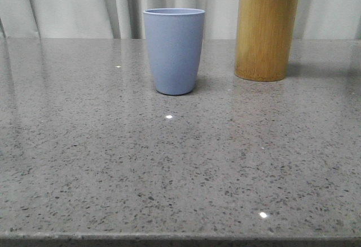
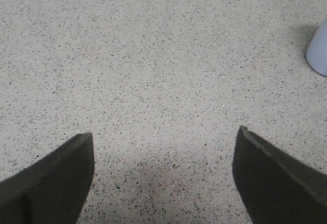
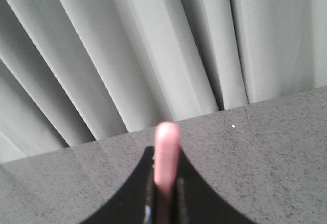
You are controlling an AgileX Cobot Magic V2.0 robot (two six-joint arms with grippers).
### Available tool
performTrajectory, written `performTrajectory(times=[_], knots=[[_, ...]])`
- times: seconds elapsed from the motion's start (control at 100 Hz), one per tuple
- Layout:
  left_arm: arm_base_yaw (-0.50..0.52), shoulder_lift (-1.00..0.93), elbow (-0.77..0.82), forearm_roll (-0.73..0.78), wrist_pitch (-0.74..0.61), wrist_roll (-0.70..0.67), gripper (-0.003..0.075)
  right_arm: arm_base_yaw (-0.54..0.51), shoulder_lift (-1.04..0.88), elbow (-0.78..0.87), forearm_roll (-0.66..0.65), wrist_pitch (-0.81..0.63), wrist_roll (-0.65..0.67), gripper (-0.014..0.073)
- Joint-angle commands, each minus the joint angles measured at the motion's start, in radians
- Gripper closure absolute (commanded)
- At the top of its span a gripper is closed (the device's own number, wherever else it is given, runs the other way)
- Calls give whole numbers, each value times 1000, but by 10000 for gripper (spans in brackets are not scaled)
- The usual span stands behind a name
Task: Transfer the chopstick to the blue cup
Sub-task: 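Close the right gripper on the pink chopstick and lift it out, then move the chopstick over the blue cup and lower it inside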
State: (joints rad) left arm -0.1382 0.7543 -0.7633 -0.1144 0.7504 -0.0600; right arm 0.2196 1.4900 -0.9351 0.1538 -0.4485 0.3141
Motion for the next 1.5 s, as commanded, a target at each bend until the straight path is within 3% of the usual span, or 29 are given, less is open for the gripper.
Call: performTrajectory(times=[0.0, 0.39, 0.77, 1.2, 1.49], knots=[[5, 0, -25, -10, -67, -9, 186, -1, -38, -35, -20, -90, -7, 696], [5, 0, -25, -10, -67, -9, 186, -1, -132, -56, -26, -65, -8, 706], [5, 0, -25, -10, -67, -9, 186, 14, -217, -300, -144, 249, -14, 706], [5, 0, -25, -10, -67, -9, 186, 236, -178, -355, -144, 294, -14, 706], [5, 0, -25, -10, -67, -9, 186, 294, -75, -355, -146, 320, -14, 706]])
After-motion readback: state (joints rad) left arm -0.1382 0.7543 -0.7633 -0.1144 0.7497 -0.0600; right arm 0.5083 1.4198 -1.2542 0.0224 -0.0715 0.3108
